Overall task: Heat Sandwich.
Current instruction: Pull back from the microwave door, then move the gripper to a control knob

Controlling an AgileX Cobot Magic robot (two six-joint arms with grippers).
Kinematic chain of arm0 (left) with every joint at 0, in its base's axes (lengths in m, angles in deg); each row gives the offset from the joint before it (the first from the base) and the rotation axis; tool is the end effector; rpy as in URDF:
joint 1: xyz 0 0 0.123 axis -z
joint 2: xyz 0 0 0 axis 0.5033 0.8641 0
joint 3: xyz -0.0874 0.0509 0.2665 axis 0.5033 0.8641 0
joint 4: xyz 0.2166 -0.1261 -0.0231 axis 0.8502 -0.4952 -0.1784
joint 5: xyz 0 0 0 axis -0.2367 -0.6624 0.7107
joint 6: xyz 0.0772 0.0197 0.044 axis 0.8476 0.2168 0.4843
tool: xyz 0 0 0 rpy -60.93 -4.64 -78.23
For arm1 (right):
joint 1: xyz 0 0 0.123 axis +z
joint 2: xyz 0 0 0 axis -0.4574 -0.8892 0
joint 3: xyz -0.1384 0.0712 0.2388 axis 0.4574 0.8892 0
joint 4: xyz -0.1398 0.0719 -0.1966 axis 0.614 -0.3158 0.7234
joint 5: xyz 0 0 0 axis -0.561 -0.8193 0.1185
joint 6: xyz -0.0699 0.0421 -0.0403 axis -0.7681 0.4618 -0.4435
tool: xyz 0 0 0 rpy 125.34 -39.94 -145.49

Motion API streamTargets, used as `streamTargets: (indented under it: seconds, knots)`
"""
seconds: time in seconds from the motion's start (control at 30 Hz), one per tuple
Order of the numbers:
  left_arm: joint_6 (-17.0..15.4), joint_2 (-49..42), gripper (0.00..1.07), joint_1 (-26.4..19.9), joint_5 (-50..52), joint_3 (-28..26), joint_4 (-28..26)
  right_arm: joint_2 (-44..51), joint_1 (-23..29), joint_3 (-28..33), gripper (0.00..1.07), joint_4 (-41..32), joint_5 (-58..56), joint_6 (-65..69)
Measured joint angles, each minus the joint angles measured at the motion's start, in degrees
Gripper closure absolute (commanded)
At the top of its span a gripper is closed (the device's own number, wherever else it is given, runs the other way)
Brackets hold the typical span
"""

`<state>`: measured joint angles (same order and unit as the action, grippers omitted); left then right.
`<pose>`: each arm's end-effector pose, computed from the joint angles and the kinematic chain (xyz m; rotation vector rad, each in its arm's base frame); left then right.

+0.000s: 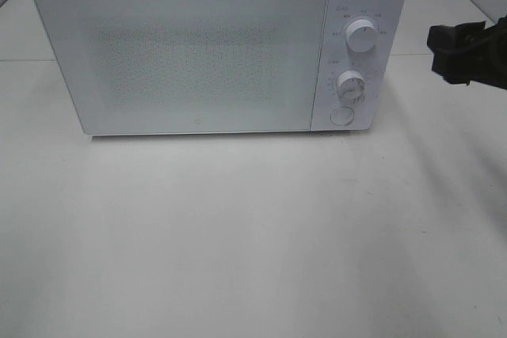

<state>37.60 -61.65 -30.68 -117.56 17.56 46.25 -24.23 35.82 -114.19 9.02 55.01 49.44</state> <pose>-0.0044 0.0001 0.2790 -0.0676 2.0157 -0.0322 0.2398 0.0355 0.2331 -0.1488 1.7210 0.0814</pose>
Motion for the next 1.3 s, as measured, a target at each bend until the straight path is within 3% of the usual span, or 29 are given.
streamTargets:
  seconds: [0.17,0.2,0.43,0.83,1.3]
  knots:
    - [0.00,0.00,0.05,0.00,0.00,0.00,0.00,-4.98,6.07,2.98,0.31,-9.28,10.60,-7.73]
    - [0.00,0.00,0.05,0.00,0.00,0.00,0.00,-6.82,8.77,3.78,0.31,-13.81,13.98,-9.85]
    - [0.00,0.00,0.05,0.00,0.00,0.00,0.00,-12.61,16.84,5.21,0.31,-25.27,22.63,-11.23]
    - [0.00,0.00,0.05,0.00,0.00,0.00,0.00,-21.89,26.07,5.21,0.31,-32.83,31.68,-9.68]
    - [0.00,0.00,0.05,0.00,0.00,0.00,0.00,-26.87,30.31,5.21,0.31,-35.24,34.32,-6.25]
